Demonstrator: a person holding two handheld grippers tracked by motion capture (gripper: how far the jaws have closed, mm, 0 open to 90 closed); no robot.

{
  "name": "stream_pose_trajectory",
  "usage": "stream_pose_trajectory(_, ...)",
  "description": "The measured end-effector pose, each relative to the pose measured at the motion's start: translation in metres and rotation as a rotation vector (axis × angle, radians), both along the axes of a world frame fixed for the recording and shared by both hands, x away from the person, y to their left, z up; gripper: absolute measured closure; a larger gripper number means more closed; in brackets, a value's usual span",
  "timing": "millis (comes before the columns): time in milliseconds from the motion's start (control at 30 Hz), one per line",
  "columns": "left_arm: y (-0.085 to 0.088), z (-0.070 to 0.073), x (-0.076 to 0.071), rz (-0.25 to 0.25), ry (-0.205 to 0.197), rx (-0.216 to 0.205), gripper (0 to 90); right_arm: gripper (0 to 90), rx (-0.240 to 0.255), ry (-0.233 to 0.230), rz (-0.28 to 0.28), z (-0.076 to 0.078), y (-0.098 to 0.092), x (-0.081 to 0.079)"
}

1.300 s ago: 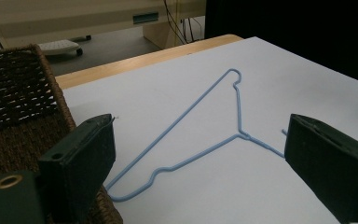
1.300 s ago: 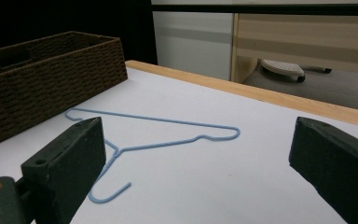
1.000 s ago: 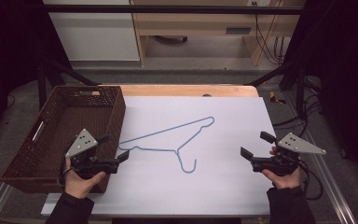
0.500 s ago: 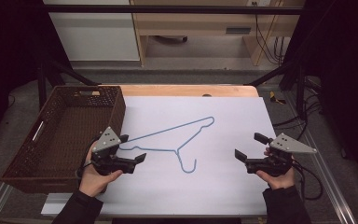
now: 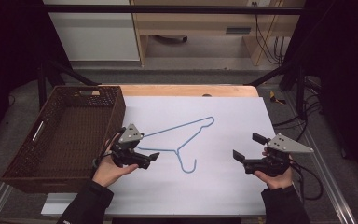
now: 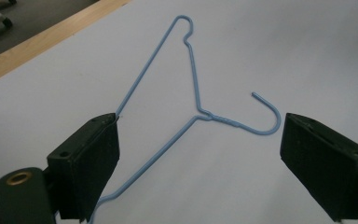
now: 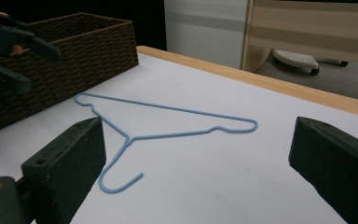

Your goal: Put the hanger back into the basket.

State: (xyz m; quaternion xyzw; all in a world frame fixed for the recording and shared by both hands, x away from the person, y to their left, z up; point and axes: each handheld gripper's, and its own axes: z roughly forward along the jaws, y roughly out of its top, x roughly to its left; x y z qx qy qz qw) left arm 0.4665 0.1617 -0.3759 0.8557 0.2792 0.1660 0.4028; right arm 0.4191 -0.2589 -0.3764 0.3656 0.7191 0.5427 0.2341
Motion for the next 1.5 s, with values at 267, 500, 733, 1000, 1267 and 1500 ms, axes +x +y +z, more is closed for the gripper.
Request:
stream_pose_trajectory(267,-0.018,-0.017,0.021,-0.019,0.05,0.065,14.5,4.2,0.0,0.006,0.001,-0.001,0.001,0.0)
stream_pose_trajectory(500,-0.031,-0.031,0.037,-0.051,0.092,0.118,17.7,4.2,-0.002,0.003,0.0,-0.001,0.0,0.001)
stream_pose_trajectory(733,-0.041,-0.047,0.047,-0.081,0.099,0.184,22.9,4.2,-0.005,0.009,0.0,-0.002,0.001,0.002)
stream_pose_trajectory(1000,-0.042,-0.063,0.063,-0.072,0.144,0.192,32.4,4.2,-0.004,0.011,-0.002,-0.002,0.001,0.002)
stream_pose_trajectory(1267,-0.045,-0.077,0.07,-0.088,0.164,0.232,45.1,4.2,-0.012,0.014,0.004,-0.004,0.002,0.003)
stream_pose_trajectory(1500,-0.048,-0.085,0.075,-0.078,0.163,0.249,57.2,4.2,-0.011,0.016,0.005,-0.004,0.003,0.003)
